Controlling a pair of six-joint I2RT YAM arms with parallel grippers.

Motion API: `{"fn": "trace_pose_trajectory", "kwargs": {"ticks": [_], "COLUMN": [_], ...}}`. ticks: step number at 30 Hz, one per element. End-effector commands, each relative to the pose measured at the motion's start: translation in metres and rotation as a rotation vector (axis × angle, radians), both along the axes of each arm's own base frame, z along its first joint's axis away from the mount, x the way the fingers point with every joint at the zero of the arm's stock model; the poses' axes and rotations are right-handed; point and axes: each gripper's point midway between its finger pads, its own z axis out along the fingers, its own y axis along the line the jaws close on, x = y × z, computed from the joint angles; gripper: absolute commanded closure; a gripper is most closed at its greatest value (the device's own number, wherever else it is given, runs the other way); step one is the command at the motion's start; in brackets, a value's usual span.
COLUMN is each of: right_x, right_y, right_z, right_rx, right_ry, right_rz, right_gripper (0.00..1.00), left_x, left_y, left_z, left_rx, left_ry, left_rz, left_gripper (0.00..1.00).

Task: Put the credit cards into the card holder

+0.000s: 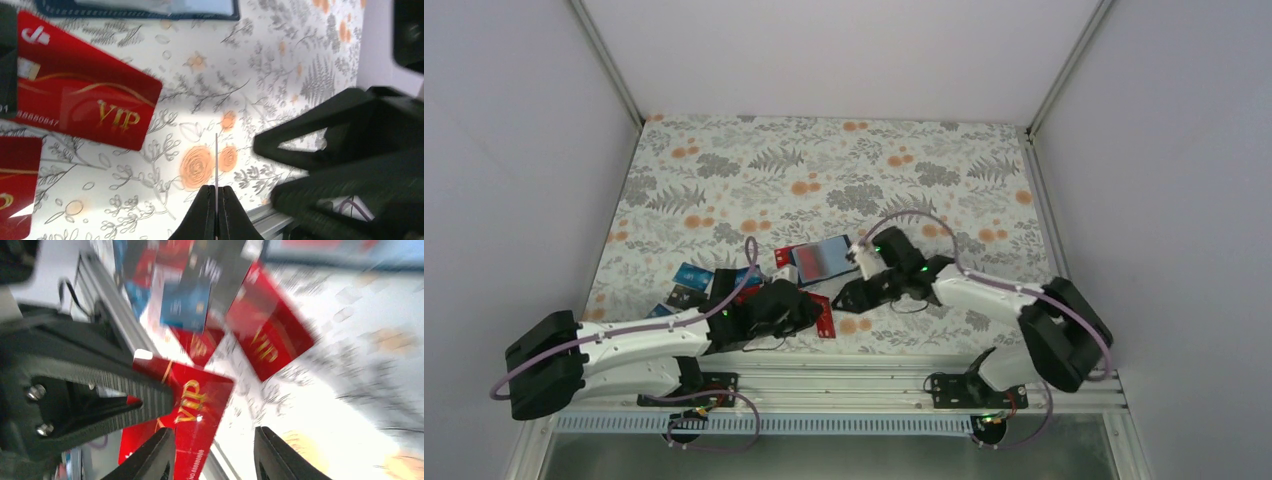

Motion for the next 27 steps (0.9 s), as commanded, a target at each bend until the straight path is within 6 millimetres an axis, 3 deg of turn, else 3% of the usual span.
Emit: {"fn": "trace_pose_trajectory", "kwargs": {"ticks": [1,7,13,18,27], "right_x": [0.039,0.079,0.112,0.132,0.158], "right_y": [-0.03,-0.058,-0.074,-0.082,-0.069], "right_z": [0.028,0.063,0.083,0.08,0.065], "right_rx": [0.01,0.074,0.126,0.123,0.134], "right_ry": [-0.113,-0.203,-0.244,-0.233,-0.191], "right_rz": [-0.134,-0.275,-0.386,-0.431,-0.414], "right_gripper": [0.56,0.54,0.54,0.53,0.55], "left_x": [0.017,0.047,0.082,0.111,0.155], "left_y": [0.002,0.011,0.021,0.028,0.032], "left_z": [0.026,0.057,0.075,0.073,0.058], "left_rx": [0.023,0.087,0.093,0.095,0.085], "left_ry": [-0.101,-0.214,-0.273,-0.261,-0.239], "left_rz": [0.024,0.04,0.054,0.061,0.056], "left_gripper": [0.98,0.98,0.98,0.98,0.98]}}
